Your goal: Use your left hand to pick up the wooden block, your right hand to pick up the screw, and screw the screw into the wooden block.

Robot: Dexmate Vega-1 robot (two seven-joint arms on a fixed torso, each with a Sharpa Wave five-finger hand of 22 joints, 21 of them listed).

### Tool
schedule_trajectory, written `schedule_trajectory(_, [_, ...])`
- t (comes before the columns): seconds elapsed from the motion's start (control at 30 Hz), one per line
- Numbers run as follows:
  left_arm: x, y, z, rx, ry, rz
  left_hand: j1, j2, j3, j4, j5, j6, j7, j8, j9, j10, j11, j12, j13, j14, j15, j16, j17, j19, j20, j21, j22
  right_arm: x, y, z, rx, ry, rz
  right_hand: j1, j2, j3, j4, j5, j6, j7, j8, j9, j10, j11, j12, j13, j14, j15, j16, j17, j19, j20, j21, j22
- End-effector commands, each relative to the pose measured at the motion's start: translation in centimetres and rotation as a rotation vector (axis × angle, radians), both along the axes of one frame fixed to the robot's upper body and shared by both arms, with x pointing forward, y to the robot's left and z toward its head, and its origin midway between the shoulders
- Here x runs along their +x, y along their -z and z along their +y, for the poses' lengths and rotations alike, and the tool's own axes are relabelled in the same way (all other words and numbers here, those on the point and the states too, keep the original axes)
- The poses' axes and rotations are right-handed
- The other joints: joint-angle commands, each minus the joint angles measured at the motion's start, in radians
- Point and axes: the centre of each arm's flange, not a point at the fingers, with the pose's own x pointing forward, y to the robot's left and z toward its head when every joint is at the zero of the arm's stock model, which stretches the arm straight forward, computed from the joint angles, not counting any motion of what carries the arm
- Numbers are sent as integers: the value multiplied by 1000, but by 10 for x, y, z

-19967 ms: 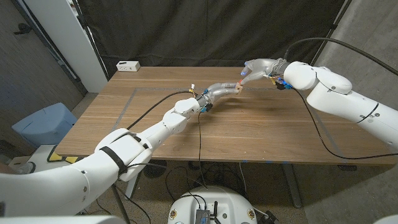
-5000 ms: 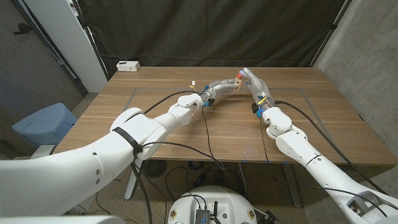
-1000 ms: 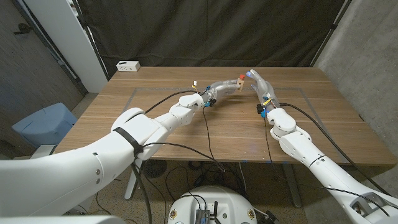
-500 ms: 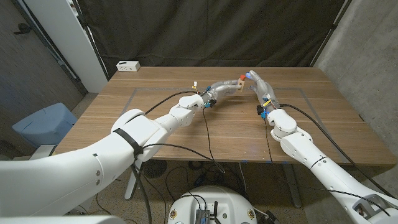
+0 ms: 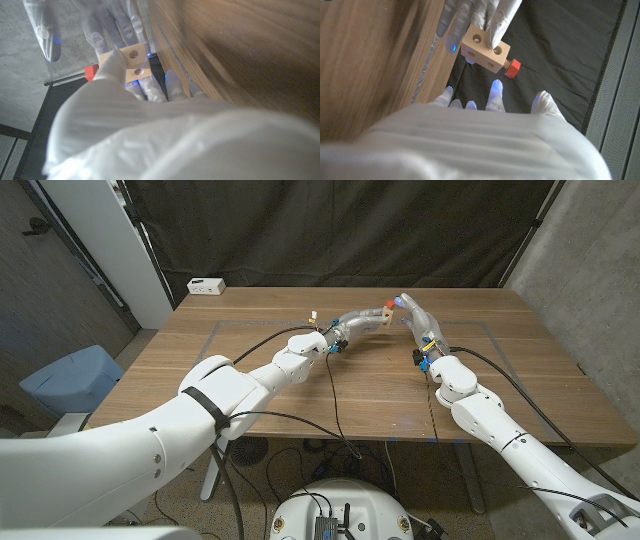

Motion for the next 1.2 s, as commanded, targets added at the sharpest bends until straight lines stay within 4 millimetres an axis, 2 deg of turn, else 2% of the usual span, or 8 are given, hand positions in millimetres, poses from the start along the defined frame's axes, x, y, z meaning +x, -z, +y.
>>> schedule_trajectory(0.03, [1, 3, -1, 4, -7, 17, -8, 0, 6, 1, 4, 11, 0, 9, 5, -2, 4, 6, 2, -4, -63, 1, 2, -9, 1, 4, 4, -3, 0, 1, -12, 5, -1, -8, 2, -5, 2, 3, 10, 2, 6, 1, -6, 4, 1, 1, -11, 0, 2, 3, -10, 3, 6, 2])
schedule_trajectory(1.2, [4, 1, -3, 14, -25, 36, -8, 0, 8, 0, 5, 9, 0, 8, 5, -2, 5, 6, 2, -4, -64, 2, 1, -8, 0, 5, 4, -5, 4, 6, -24, -2, 6, -12, 10, -3, -2, 3, 18, 2, 8, 1, -1, 0, 5, 1, -10, -2, 4, 2, -8, 2, 7, 2])
